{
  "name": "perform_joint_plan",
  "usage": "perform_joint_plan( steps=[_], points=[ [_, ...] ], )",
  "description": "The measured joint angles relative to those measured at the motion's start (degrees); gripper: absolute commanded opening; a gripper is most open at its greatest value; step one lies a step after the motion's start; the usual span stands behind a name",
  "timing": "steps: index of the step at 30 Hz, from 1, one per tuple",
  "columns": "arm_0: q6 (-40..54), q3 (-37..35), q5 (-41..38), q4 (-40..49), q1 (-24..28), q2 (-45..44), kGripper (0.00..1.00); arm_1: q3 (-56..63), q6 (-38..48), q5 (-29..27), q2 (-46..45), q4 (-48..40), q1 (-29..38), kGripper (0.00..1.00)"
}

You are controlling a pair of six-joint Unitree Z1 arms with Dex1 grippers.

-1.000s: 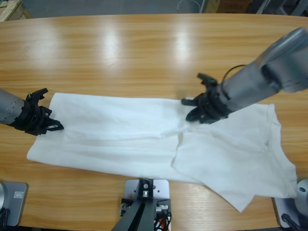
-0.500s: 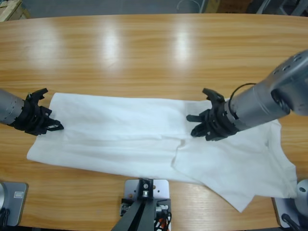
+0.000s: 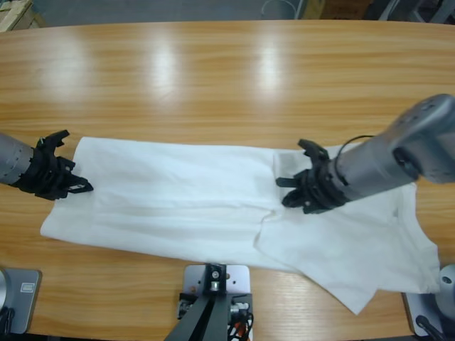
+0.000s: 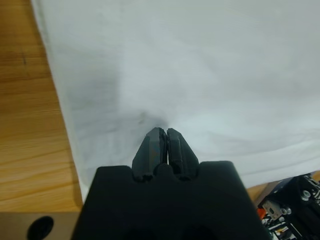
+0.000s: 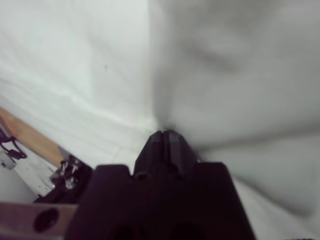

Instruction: Fold clothes

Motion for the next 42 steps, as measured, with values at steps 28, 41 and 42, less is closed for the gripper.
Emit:
perform_joint_plan(
  steps=[28,41,42],
  points=[
    [2.51,-8.58,-2.02,15.84,10.07,-2.30,0.965,-6.80,5.67,-8.67,-20.57,19.57,0.20,0.015],
    [3.67,-7.80,-2.02,16.32,9.55,-12.18,0.858,-5.30,2.84,-10.96,-7.83,16.51,0.21,0.000],
    [3.67,-7.61,-2.02,16.32,9.53,-12.31,0.858,-4.81,2.83,-10.89,-7.06,15.90,0.21,0.000]
  ],
)
